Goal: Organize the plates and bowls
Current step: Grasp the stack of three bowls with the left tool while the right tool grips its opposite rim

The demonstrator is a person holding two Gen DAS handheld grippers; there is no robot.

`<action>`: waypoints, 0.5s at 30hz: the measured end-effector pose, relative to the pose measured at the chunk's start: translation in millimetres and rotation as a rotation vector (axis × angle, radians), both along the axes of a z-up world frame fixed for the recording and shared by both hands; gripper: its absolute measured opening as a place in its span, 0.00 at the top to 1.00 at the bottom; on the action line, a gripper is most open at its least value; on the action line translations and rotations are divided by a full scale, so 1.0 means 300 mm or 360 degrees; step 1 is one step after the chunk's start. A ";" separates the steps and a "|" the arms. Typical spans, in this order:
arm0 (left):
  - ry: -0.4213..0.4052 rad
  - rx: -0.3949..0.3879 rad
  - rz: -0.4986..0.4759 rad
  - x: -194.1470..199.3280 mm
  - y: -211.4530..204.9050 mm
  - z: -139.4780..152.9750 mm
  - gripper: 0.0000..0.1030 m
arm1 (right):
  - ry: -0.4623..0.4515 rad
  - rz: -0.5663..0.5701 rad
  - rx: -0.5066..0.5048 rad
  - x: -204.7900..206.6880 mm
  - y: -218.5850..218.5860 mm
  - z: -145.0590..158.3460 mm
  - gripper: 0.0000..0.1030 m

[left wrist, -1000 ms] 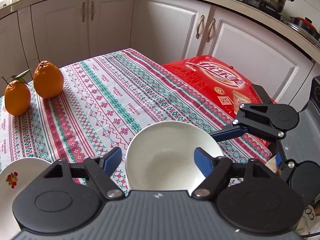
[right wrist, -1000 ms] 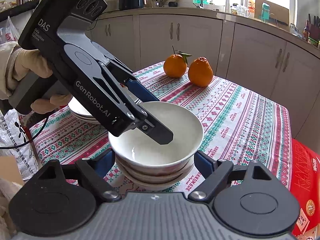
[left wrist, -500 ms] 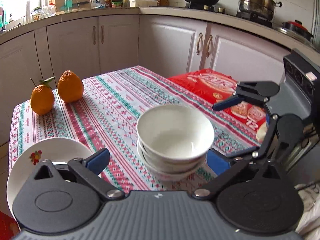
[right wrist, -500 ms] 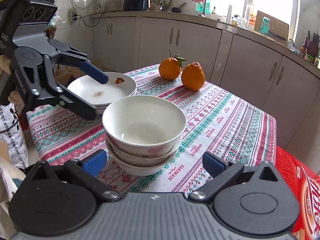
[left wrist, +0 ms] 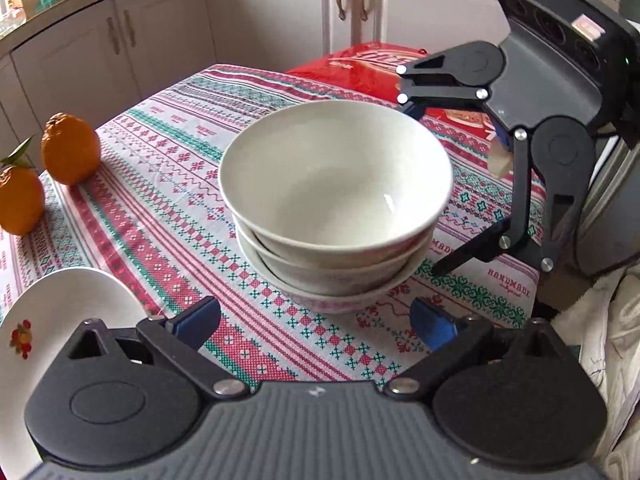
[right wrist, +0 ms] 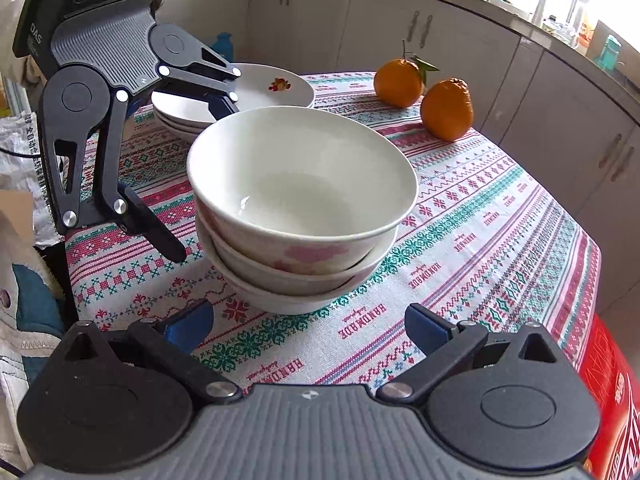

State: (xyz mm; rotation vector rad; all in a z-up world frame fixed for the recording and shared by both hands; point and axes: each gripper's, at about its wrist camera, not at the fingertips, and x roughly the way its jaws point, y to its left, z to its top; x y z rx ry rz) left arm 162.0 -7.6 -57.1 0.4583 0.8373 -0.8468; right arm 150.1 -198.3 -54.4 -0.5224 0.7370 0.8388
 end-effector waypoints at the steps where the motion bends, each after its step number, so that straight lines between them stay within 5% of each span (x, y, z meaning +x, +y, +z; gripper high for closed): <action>1: 0.0012 0.0013 -0.0029 0.008 -0.007 -0.006 0.04 | 0.0011 0.0028 -0.0007 0.013 0.004 0.000 0.00; 9: 0.0029 0.0075 -0.0349 0.037 -0.046 -0.019 0.19 | 0.0081 0.0269 -0.0086 0.097 0.050 0.005 0.06; 15: 0.0052 0.0033 -0.0432 0.070 -0.035 0.000 0.21 | 0.0154 0.0348 -0.0085 0.113 0.057 0.014 0.14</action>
